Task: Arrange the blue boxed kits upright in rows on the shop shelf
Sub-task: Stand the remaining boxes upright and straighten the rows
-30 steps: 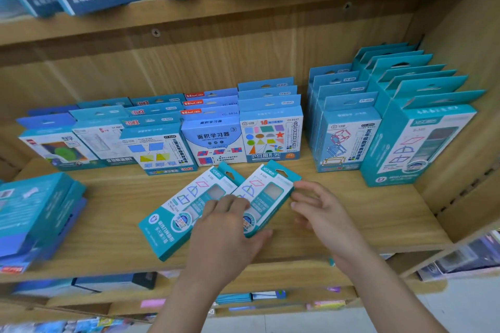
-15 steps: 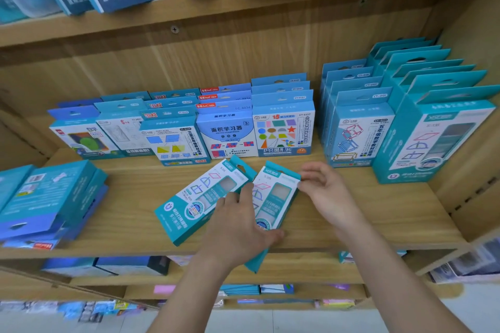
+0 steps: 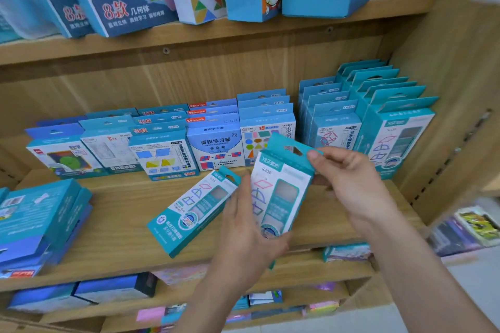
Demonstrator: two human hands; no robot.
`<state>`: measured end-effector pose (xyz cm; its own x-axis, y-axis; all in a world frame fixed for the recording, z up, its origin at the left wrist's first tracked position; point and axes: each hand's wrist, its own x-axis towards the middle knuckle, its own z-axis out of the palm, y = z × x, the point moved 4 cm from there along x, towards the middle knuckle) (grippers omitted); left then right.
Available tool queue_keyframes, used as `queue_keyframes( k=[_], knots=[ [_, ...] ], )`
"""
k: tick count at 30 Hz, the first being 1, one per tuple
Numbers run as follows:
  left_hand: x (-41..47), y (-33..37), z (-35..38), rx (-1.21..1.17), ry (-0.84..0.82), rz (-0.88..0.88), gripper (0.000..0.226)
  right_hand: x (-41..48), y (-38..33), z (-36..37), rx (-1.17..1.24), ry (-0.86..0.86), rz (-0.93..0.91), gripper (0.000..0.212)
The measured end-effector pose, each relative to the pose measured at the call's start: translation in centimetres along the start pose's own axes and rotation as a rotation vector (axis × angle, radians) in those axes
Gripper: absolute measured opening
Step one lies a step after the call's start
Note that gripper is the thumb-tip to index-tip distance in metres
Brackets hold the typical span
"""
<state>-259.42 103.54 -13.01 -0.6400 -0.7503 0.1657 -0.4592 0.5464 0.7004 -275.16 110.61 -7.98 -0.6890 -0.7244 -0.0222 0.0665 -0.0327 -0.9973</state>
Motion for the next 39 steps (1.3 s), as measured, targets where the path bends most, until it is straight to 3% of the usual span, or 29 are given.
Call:
queue_keyframes(
  k=[2,5,10,12,14,17,20,23,27,34,37,39],
  knots=[
    [0.6,1.3,-0.1,-0.094,-0.010,0.044,0.095,-0.8,-1.7,-1.0,-0.016,0.007,-0.001,0.011],
    [1.8,4.0,0.2,-0.131,-0.024,0.146,0.050,-1.3,-4.5,-3.4,-0.112,0.045,-0.037,0.014],
    [3.8,8.5,2.9,-0.226,-0.044,0.176,0.039,-0.9,-7.8,-8.3,-0.250,0.241,-0.175,0.011],
    [5.0,10.0,5.1,-0.254,-0.051,0.205,0.035,-0.5,-8.8,-10.4,-0.525,0.384,-0.306,0.007],
    [6.2,11.2,7.6,-0.251,-0.062,0.215,0.032,-0.4,-9.7,-11.8,-1.029,0.545,-0.457,0.009],
    [7.8,12.4,10.7,-0.185,-0.035,0.216,0.028,0.3,-9.1,-12.3,-1.320,0.480,-0.635,0.020],
    [8.5,12.9,12.7,-0.109,0.044,0.232,0.033,1.3,-7.2,-12.5,-1.408,0.291,-0.672,0.023],
    [8.4,13.0,13.4,-0.052,0.106,0.217,0.052,1.9,-6.2,-12.9,-1.425,0.180,-0.621,0.040],
    [8.6,13.4,14.4,0.112,0.023,0.155,0.070,2.0,-5.1,-12.8,-1.405,0.116,-0.522,0.062],
    [9.8,13.7,16.4,0.441,-0.068,0.091,0.082,1.9,-4.5,-12.4,-1.378,0.070,-0.464,0.063],
    [9.9,13.1,15.3,0.310,-0.127,0.127,0.078,1.6,-3.6,-12.2,-1.309,0.114,-0.471,0.066],
    [9.8,13.2,13.4,0.100,-0.065,0.204,0.057,1.2,-2.7,-12.5,-1.220,0.198,-0.519,0.062]
  ],
)
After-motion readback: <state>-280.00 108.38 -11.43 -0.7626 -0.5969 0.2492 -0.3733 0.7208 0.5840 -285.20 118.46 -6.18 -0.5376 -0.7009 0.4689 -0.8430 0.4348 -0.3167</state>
